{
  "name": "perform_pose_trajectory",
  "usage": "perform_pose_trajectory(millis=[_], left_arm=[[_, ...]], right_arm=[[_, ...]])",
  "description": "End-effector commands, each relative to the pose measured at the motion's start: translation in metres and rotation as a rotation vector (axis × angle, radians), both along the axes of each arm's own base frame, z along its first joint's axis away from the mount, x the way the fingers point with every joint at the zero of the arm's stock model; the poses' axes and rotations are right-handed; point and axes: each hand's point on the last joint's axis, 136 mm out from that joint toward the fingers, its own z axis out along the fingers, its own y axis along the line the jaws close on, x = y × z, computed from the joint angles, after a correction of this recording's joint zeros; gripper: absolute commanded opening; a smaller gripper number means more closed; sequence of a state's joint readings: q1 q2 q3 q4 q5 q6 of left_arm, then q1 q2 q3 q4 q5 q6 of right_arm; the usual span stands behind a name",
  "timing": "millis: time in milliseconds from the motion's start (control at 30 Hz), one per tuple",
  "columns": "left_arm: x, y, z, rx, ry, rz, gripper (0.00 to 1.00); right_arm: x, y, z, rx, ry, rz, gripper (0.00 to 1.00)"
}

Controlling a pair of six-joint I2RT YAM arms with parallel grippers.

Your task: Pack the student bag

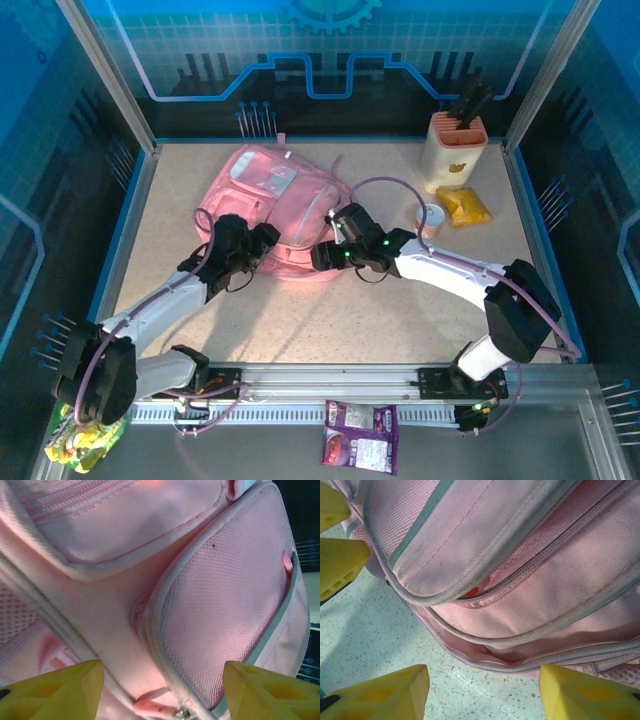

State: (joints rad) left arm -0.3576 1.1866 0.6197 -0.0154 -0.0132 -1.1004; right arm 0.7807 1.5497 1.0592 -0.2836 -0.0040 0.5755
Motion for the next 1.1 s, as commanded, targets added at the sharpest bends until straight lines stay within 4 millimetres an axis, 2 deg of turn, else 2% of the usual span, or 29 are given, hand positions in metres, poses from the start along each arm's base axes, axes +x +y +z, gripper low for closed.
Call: perform_pose_trajectory(millis=[0,133,367,500,567,800,933,1067], left_arm=[[0.019,-0.009,0.016,-0.080,-0.050,0.010,0.59],[0.032,-0.019,0.015,-0.130,-0.049,0.012,0.49],[0.042,-0.039,0.016,-0.250,-0.053,-0.016,0.15],[0.039,-0.057,0.020,-0.299,-0.054,-0.051,0.06],[0.039,-0.064,0.024,-0.318,-0.067,-0.057,0.04],[0.039,-0.087,0.027,-0.334,-0.063,-0.104,0.00],[0.038,-0.090,0.028,-0.329,-0.065,-0.108,0.00],[0.037,-0.091,0.030,-0.322,-0.067,-0.110,0.00]], right_arm=[[-0.003,0.001,0.004,-0.015,-0.041,-0.009,0.59],[-0.005,0.006,0.004,-0.020,-0.054,-0.018,0.58],[-0.008,0.028,0.004,-0.027,-0.069,-0.022,0.54],[-0.006,0.042,0.002,-0.008,-0.064,-0.020,0.52],[-0.003,0.047,-0.001,-0.017,-0.068,-0.027,0.51],[0.022,0.040,-0.005,-0.092,-0.123,-0.125,0.47],[0.036,0.030,-0.011,-0.167,-0.150,-0.193,0.44],[0.042,0.030,-0.018,-0.190,-0.161,-0.218,0.41]])
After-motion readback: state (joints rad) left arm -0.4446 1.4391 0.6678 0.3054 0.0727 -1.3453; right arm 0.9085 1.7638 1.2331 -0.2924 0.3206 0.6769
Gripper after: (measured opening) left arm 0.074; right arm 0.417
